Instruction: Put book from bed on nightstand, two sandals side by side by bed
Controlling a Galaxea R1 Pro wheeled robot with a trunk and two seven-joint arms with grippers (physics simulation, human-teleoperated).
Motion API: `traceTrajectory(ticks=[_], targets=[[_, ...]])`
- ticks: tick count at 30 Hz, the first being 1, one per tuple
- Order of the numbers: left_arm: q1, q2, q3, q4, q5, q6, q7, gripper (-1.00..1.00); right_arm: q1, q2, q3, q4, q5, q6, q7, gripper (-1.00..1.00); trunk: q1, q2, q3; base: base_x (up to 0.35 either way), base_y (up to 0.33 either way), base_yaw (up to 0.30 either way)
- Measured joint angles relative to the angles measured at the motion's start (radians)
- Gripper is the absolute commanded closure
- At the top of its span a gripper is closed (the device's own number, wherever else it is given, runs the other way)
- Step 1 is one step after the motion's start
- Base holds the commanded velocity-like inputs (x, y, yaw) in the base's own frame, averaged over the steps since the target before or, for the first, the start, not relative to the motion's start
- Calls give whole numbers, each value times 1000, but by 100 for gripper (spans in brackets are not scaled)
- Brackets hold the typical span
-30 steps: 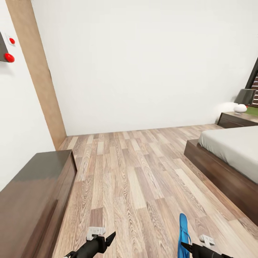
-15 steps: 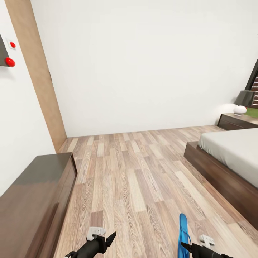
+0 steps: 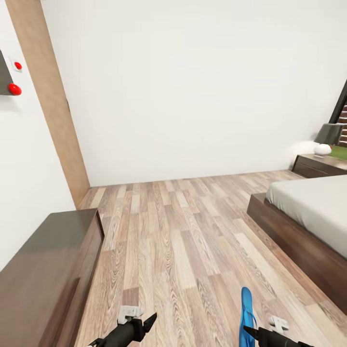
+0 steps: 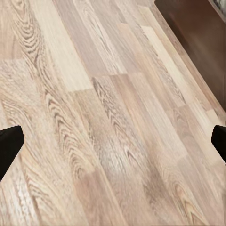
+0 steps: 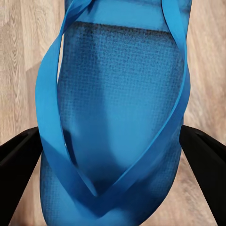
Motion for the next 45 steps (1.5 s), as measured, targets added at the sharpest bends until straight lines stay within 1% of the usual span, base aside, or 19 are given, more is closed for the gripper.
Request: traceTrajectory(ticks=[7,40,45], targets=[[0,0,-10,0,0,0,0,-100,0,0,0,0,0,0,0,100,-27,49,22,0,0,0],[0,0,-10,0,0,0,2,-100,0,0,0,0,0,-1,0,100,-153,280,125,0,0,0],[0,0,-12,16,0,-1,3,-100,0,0,0,0,0,-1,0,100,-173,315,141,0,0,0]])
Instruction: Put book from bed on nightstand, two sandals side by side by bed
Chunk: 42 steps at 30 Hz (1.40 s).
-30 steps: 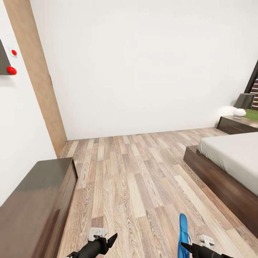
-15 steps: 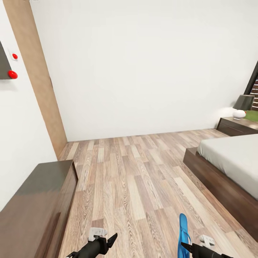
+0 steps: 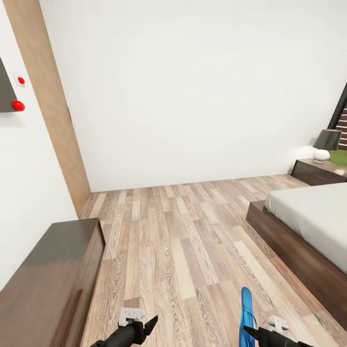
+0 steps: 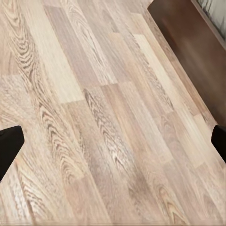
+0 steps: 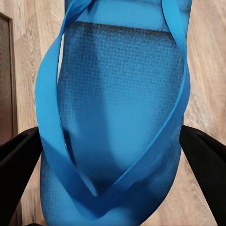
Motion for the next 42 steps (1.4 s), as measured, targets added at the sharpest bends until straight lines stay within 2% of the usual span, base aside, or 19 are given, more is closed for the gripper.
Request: traceTrajectory(ticks=[18,30,42], targets=[[0,0,-4,11,-1,-1,-1,-100,0,1,0,0,0,0,0,100,-69,126,56,0,0,0],[0,0,-4,11,0,-2,-4,-100,0,1,1,0,1,1,-2,100,-69,126,58,0,0,-4],[0,0,-4,12,2,-4,-3,-100,0,1,3,0,1,1,-1,100,-69,126,63,0,0,-244]])
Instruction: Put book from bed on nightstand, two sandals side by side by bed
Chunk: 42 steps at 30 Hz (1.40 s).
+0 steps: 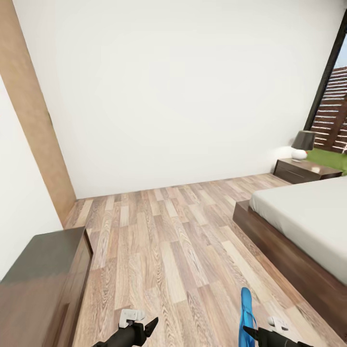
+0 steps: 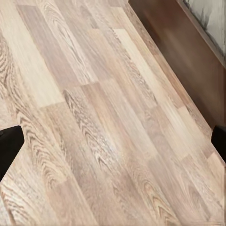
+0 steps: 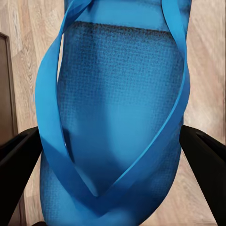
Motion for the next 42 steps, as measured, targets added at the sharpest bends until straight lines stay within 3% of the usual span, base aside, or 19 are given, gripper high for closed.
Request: traceTrajectory(ticks=[15,22,25,27,29,31,33,37,42], targets=[[0,0,0,9,0,-1,0,-100,0,0,0,0,0,0,-2,100,0,0,6,0,0,-290],[0,1,5,47,-3,-15,9,-100,0,0,1,0,1,0,-2,100,0,0,8,0,0,-280],[-2,1,9,100,-4,-52,14,-100,0,0,0,0,1,0,-2,100,0,0,8,0,0,-278],[-6,1,10,141,-4,-91,38,-100,0,0,0,0,1,0,-1,100,0,0,9,0,0,-278],[-10,1,10,178,-3,-133,105,-100,0,0,0,0,1,0,-1,100,0,0,9,0,0,-277],[-13,-1,8,211,-15,-176,276,-100,0,0,0,0,1,0,-1,100,0,0,9,0,0,-277],[-14,-7,7,222,-45,-189,369,-100,0,0,0,0,1,0,-1,100,0,0,9,0,0,-276],[-15,-33,8,241,-153,-205,427,-100,0,0,0,1,1,-1,-1,100,0,0,9,0,0,-273],[-15,-34,15,285,-182,-276,436,-100,0,0,2,26,2,-1,-2,100,0,0,9,0,0,-266]])
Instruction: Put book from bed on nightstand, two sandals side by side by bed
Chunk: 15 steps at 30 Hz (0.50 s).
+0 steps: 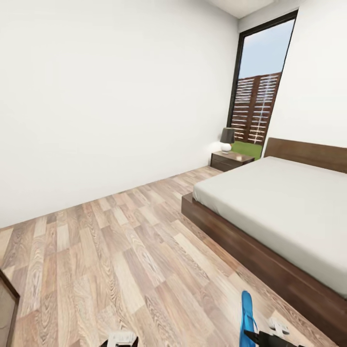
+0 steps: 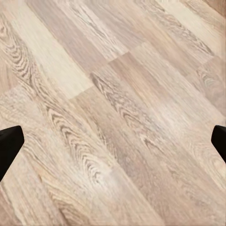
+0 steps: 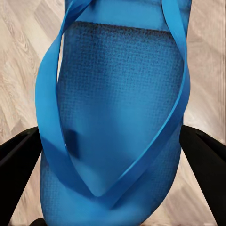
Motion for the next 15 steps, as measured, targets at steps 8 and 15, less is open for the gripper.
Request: traceTrajectory(ticks=[8,15], targets=[[1,-5,-7,80,-10,-32,3,-100,0,-1,-4,27,-3,1,2,100,0,0,0,0,0,-215],[1,-3,-5,84,-8,59,-28,-100,0,0,-4,28,-2,1,2,100,0,0,0,0,0,-205]])
